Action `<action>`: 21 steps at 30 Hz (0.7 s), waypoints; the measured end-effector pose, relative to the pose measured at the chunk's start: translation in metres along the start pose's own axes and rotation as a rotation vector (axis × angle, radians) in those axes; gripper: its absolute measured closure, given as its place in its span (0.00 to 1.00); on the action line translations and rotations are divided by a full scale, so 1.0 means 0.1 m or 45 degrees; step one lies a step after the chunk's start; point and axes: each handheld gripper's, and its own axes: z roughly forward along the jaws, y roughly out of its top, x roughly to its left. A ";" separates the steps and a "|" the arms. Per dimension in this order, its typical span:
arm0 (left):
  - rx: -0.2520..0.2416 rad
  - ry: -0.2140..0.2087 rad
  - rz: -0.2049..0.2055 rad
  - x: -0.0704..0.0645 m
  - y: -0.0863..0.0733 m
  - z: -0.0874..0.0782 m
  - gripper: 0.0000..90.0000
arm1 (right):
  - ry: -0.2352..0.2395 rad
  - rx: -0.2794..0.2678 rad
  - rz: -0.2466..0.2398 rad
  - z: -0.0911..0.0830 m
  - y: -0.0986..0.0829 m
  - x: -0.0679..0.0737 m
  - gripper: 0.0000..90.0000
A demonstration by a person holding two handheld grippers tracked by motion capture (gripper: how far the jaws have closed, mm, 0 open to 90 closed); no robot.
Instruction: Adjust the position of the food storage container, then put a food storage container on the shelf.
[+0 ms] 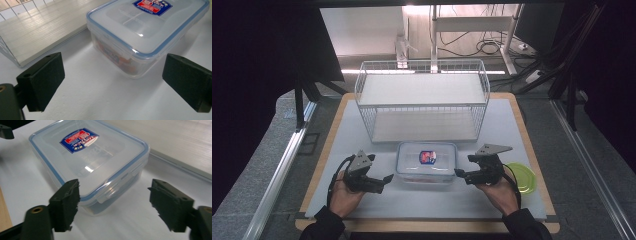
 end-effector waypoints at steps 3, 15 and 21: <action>0.004 0.014 0.011 0.01 0.01 0.01 0.04 | 0.013 -0.006 0.013 0.02 0.00 0.00 0.17; 0.053 -0.098 -0.115 0.09 0.12 0.14 0.04 | 0.045 0.016 0.001 0.11 0.03 -0.04 0.07; 0.054 -0.235 -0.219 0.19 0.23 0.30 0.03 | 0.110 0.082 0.081 0.22 0.09 -0.07 0.07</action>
